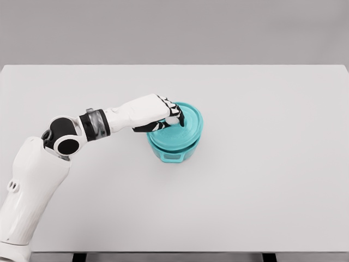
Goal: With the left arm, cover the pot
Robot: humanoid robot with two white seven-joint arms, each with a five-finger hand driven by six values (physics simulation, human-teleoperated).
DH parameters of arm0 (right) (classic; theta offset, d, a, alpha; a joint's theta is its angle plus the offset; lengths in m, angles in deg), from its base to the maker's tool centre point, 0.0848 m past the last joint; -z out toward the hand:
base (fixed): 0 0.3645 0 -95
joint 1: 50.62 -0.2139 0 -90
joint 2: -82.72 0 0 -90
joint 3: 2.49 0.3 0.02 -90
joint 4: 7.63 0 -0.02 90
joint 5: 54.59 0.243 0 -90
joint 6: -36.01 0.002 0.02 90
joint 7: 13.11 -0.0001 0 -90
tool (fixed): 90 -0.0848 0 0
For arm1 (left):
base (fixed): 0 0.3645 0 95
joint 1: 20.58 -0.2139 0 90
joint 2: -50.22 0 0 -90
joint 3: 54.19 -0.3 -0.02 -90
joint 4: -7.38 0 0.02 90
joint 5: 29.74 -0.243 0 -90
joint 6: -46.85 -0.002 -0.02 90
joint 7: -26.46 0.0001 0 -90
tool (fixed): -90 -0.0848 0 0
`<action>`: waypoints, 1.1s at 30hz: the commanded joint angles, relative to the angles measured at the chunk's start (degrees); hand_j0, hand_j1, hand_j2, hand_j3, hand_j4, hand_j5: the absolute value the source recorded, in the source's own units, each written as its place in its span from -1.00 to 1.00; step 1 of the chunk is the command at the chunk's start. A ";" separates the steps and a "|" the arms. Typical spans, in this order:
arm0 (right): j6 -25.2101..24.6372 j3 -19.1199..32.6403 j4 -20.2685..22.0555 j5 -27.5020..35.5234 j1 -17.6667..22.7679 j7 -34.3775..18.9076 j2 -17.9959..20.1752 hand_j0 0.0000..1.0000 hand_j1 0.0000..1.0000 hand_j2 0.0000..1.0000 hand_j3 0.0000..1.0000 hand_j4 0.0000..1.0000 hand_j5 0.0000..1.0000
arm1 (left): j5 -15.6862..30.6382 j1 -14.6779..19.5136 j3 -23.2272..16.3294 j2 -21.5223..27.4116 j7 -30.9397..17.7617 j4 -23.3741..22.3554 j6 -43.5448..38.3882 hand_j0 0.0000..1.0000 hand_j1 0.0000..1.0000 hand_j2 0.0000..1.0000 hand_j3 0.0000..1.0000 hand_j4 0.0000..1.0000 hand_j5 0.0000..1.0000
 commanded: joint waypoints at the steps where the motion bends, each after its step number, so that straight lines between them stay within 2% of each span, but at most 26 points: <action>1: 0.00 0.00 -0.05 -0.01 0.09 -0.01 0.00 1.00 1.00 1.00 1.00 1.00 1.00 | -0.82 0.00 -0.01 0.06 -0.30 -0.23 0.10 0.07 0.07 0.07 0.07 0.07 0.07; 16: 0.00 0.00 -0.05 -0.01 0.09 -0.01 0.00 1.00 1.00 1.00 1.00 1.00 1.00 | -0.56 -0.44 0.08 0.42 -0.30 0.65 0.10 0.31 0.31 0.31 0.31 0.31 0.31; 33: 0.00 0.00 0.04 -0.01 0.00 -0.01 0.00 1.00 1.00 1.00 1.00 1.00 1.00 | -0.47 0.00 0.17 0.68 -0.30 3.20 0.10 0.37 0.37 0.37 0.37 0.37 0.37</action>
